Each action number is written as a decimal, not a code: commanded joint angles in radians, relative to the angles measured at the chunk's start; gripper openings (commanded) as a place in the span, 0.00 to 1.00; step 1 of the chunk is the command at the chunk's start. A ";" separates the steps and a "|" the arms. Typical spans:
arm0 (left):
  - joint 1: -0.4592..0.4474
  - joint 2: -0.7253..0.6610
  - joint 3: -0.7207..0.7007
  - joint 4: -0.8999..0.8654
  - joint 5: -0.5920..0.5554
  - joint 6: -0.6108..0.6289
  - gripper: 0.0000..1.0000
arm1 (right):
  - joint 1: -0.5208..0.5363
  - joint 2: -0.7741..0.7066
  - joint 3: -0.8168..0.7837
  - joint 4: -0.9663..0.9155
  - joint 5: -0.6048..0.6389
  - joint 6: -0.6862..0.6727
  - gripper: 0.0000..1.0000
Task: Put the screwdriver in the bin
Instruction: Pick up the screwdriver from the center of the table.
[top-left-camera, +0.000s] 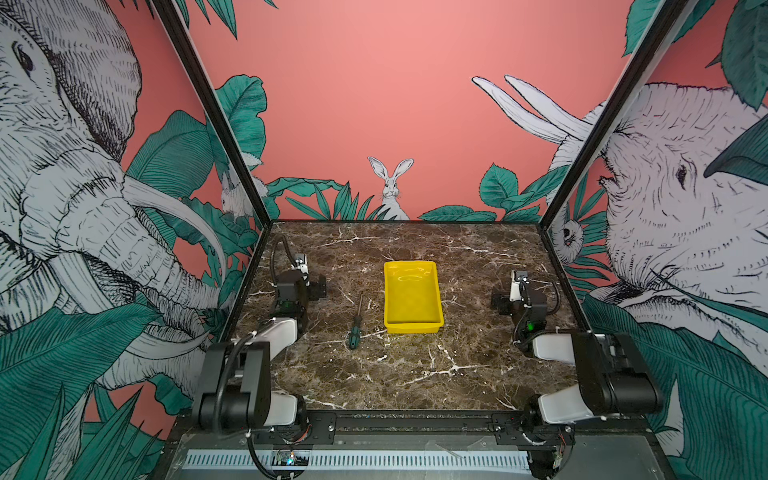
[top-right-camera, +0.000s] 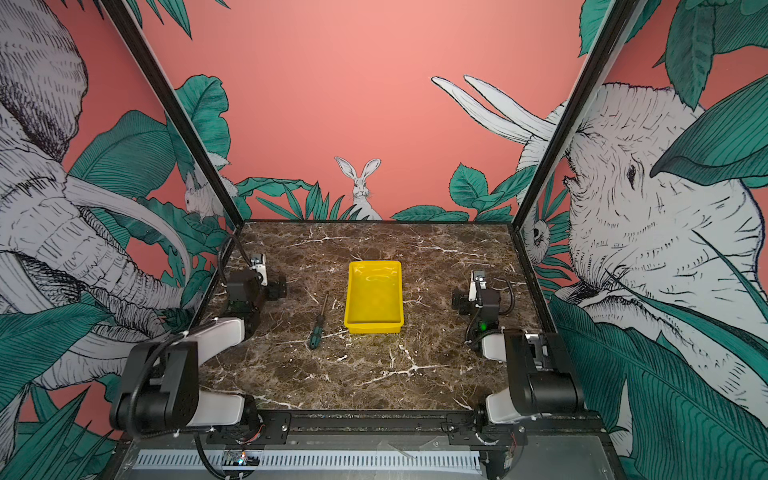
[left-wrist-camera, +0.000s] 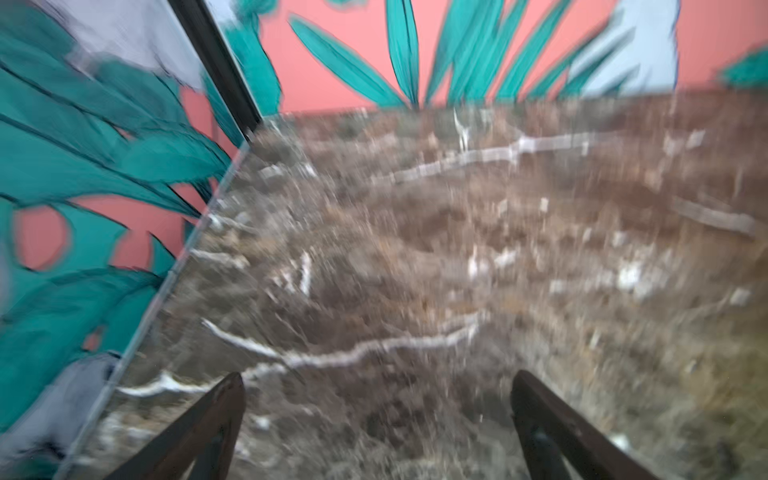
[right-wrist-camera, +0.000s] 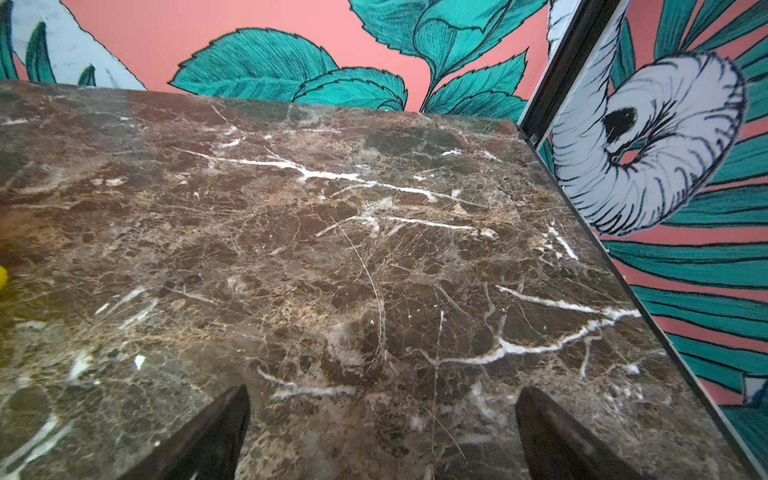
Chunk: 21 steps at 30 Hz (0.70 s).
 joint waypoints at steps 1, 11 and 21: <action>0.003 -0.155 0.103 -0.334 -0.047 -0.128 1.00 | -0.005 -0.157 0.072 -0.221 -0.024 0.047 0.99; 0.001 -0.208 0.376 -0.988 0.130 -0.250 1.00 | -0.005 -0.289 0.532 -1.172 -0.140 0.270 0.99; -0.221 -0.387 0.228 -1.201 0.191 -0.438 1.00 | -0.005 -0.323 0.627 -1.521 -0.334 0.246 0.99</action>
